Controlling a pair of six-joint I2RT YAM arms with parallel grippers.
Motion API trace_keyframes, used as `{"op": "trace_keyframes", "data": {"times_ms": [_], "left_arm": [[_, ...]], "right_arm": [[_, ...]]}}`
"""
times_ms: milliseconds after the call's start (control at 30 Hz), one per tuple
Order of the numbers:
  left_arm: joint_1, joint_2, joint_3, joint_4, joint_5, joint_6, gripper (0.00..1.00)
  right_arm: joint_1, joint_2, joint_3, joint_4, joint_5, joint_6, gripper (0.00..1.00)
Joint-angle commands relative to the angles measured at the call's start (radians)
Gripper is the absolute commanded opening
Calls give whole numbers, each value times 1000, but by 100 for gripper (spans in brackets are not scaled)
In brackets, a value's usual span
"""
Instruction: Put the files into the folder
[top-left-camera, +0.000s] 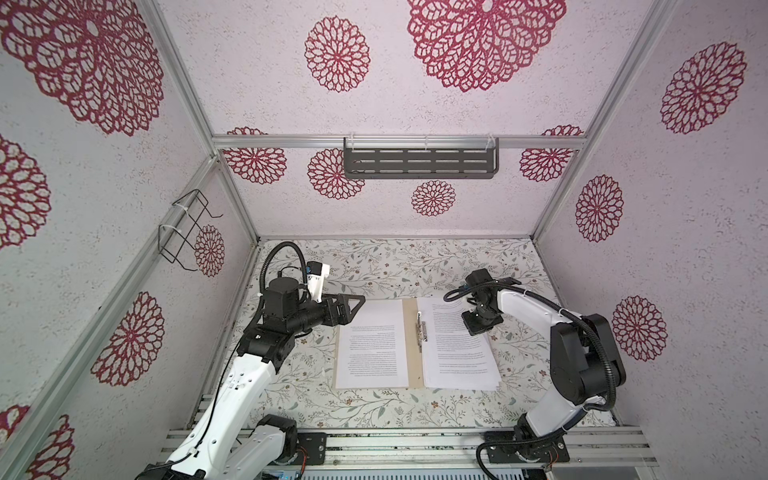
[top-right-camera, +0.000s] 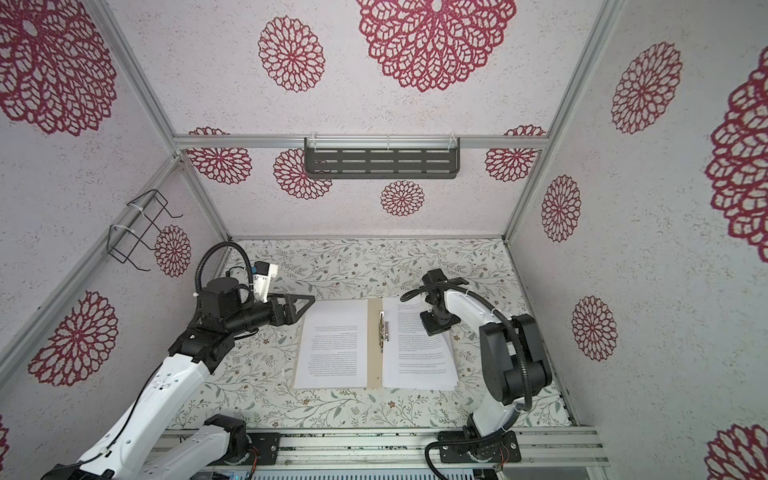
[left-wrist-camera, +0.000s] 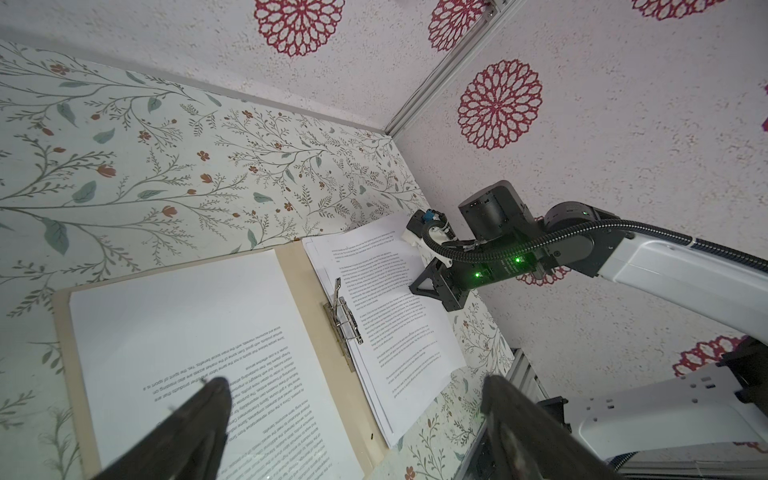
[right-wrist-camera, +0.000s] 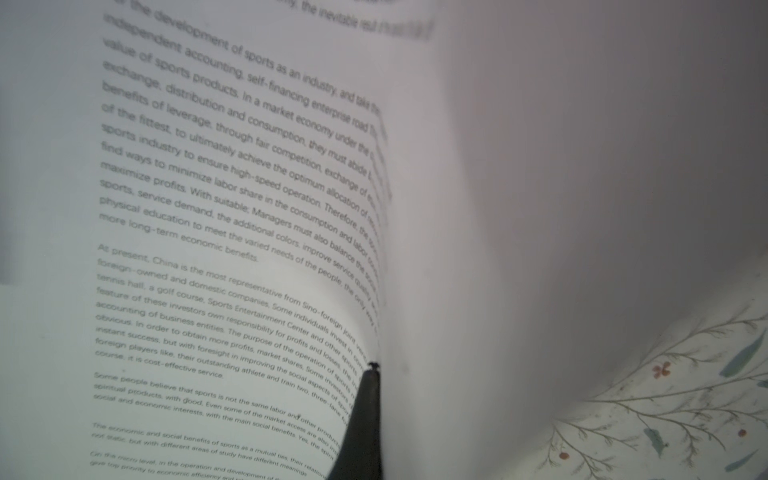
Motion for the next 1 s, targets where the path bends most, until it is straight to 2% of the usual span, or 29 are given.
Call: {"op": "trace_keyframes", "data": {"times_ms": [0, 967], "left_arm": [[-6, 5, -8, 22, 2, 8, 97], [-6, 8, -5, 17, 3, 5, 97]], "right_arm": [[1, -29, 12, -2, -16, -9, 0], [29, -24, -8, 12, -69, 26, 0]]}}
